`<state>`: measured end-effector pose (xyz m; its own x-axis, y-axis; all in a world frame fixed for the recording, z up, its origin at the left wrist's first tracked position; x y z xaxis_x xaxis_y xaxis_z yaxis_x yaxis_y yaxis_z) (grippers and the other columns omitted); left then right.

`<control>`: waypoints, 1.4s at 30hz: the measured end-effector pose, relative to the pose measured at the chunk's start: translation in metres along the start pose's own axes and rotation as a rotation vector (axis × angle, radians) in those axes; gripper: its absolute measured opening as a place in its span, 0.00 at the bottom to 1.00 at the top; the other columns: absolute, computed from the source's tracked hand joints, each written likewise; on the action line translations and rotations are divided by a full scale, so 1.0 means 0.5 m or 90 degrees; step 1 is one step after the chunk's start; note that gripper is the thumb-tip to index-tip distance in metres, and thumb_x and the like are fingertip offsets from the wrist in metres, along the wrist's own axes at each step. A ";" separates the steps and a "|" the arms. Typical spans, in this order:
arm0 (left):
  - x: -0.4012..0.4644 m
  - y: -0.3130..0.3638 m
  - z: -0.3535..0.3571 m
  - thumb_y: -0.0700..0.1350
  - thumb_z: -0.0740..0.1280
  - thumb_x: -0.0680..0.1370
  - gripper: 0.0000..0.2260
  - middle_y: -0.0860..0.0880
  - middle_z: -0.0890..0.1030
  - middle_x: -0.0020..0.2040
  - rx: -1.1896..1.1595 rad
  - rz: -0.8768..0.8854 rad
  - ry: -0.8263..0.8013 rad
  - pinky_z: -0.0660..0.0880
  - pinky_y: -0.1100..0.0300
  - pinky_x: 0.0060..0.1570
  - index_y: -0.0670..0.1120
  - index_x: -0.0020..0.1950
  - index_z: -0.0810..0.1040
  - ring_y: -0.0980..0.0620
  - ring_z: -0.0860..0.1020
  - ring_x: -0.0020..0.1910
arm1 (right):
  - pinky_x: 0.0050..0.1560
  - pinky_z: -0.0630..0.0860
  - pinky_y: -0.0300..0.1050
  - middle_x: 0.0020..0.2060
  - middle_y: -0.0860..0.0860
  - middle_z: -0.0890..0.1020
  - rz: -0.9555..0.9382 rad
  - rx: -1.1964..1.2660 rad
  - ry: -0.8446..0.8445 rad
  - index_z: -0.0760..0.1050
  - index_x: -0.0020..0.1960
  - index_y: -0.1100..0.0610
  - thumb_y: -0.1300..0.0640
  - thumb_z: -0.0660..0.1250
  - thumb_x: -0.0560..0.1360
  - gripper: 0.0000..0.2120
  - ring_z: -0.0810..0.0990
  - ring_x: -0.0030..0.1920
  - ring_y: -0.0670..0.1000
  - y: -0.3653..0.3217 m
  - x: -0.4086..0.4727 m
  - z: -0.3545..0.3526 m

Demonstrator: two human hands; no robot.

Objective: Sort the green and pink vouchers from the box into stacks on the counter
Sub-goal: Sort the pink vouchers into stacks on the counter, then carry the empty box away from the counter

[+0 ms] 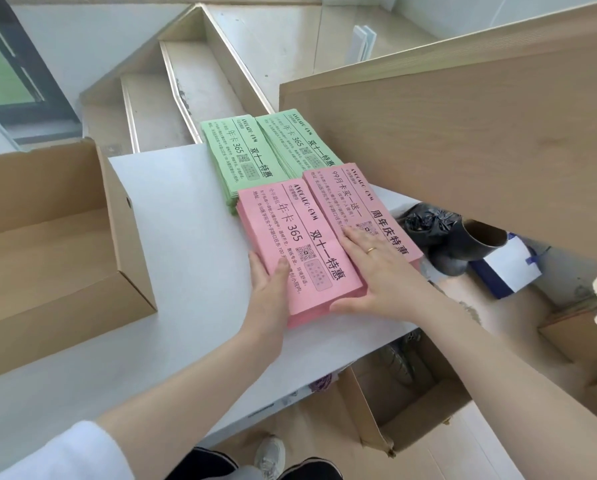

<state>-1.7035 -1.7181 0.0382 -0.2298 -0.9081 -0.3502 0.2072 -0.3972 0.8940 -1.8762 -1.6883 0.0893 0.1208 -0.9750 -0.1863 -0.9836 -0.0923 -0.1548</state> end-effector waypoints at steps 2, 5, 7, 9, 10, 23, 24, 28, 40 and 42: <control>-0.002 0.000 0.008 0.46 0.57 0.81 0.26 0.55 0.67 0.71 -0.010 0.020 0.006 0.66 0.50 0.68 0.57 0.75 0.50 0.53 0.71 0.66 | 0.75 0.40 0.47 0.76 0.49 0.46 -0.003 -0.006 0.009 0.43 0.77 0.53 0.22 0.47 0.56 0.57 0.44 0.76 0.47 0.003 0.003 0.004; 0.001 -0.003 0.012 0.44 0.56 0.81 0.25 0.54 0.67 0.72 0.009 0.028 0.026 0.66 0.50 0.68 0.57 0.75 0.50 0.53 0.70 0.66 | 0.74 0.40 0.46 0.76 0.49 0.46 -0.016 -0.015 0.016 0.43 0.76 0.53 0.22 0.47 0.57 0.57 0.44 0.76 0.47 0.006 0.004 0.010; 0.002 -0.005 0.012 0.45 0.55 0.81 0.25 0.54 0.65 0.72 0.019 0.032 0.033 0.65 0.50 0.69 0.57 0.75 0.49 0.53 0.69 0.67 | 0.75 0.41 0.47 0.76 0.48 0.46 -0.023 0.001 0.019 0.43 0.76 0.53 0.22 0.48 0.57 0.56 0.44 0.75 0.47 0.009 0.003 0.008; 0.001 -0.002 0.013 0.45 0.55 0.81 0.25 0.54 0.65 0.73 0.019 0.033 0.030 0.64 0.50 0.69 0.57 0.76 0.48 0.53 0.69 0.68 | 0.75 0.43 0.47 0.76 0.47 0.48 -0.017 0.039 0.024 0.45 0.76 0.53 0.23 0.48 0.58 0.55 0.46 0.75 0.46 0.013 0.003 0.002; 0.003 -0.003 0.010 0.45 0.55 0.81 0.26 0.54 0.65 0.73 0.022 0.028 0.028 0.64 0.50 0.70 0.57 0.76 0.48 0.53 0.69 0.68 | 0.75 0.44 0.47 0.76 0.47 0.49 -0.013 0.056 0.029 0.47 0.76 0.53 0.23 0.48 0.58 0.54 0.46 0.75 0.46 0.014 0.001 -0.003; -0.125 0.193 -0.142 0.34 0.57 0.79 0.14 0.52 0.83 0.45 0.234 0.269 0.034 0.74 0.65 0.49 0.51 0.56 0.74 0.55 0.80 0.44 | 0.61 0.67 0.44 0.55 0.50 0.79 -0.197 0.334 0.253 0.78 0.54 0.58 0.44 0.52 0.76 0.23 0.72 0.59 0.49 -0.230 0.105 -0.080; -0.138 0.213 -0.173 0.35 0.57 0.80 0.13 0.51 0.83 0.43 0.249 0.290 0.040 0.74 0.65 0.47 0.51 0.55 0.75 0.53 0.81 0.42 | 0.59 0.67 0.43 0.54 0.50 0.79 -0.197 0.357 0.241 0.78 0.54 0.58 0.45 0.54 0.77 0.21 0.73 0.58 0.49 -0.260 0.121 -0.084; -0.180 0.296 -0.294 0.39 0.59 0.79 0.11 0.53 0.82 0.43 0.349 0.376 0.090 0.74 0.68 0.45 0.51 0.56 0.75 0.55 0.80 0.40 | 0.52 0.66 0.35 0.59 0.47 0.75 -0.128 0.478 0.114 0.69 0.65 0.55 0.49 0.57 0.79 0.17 0.73 0.58 0.45 -0.375 0.184 -0.093; -0.171 0.440 -0.733 0.48 0.60 0.78 0.19 0.42 0.72 0.61 1.047 0.208 0.406 0.72 0.49 0.49 0.43 0.67 0.69 0.42 0.72 0.58 | 0.45 0.73 0.48 0.48 0.56 0.80 0.136 0.211 0.149 0.75 0.53 0.61 0.51 0.59 0.77 0.14 0.77 0.49 0.58 -0.548 0.268 -0.079; -0.177 0.438 -0.764 0.53 0.60 0.78 0.18 0.42 0.74 0.54 1.022 0.158 0.425 0.71 0.52 0.41 0.41 0.61 0.69 0.43 0.73 0.50 | 0.40 0.70 0.46 0.46 0.57 0.79 0.166 0.070 0.200 0.75 0.51 0.61 0.52 0.58 0.77 0.14 0.77 0.48 0.59 -0.565 0.259 -0.080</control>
<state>-1.2744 -1.7755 0.1580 0.1383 -0.9793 0.1481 -0.9803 -0.1141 0.1613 -1.5878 -1.7964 0.1478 -0.1935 -0.9787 0.0686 -0.9537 0.1712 -0.2474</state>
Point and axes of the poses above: each hand's wrist, its own x-axis towards the middle knuckle, its own z-axis out of the palm, y = z × x, the point moved 1 cm from there along x, towards the middle knuckle
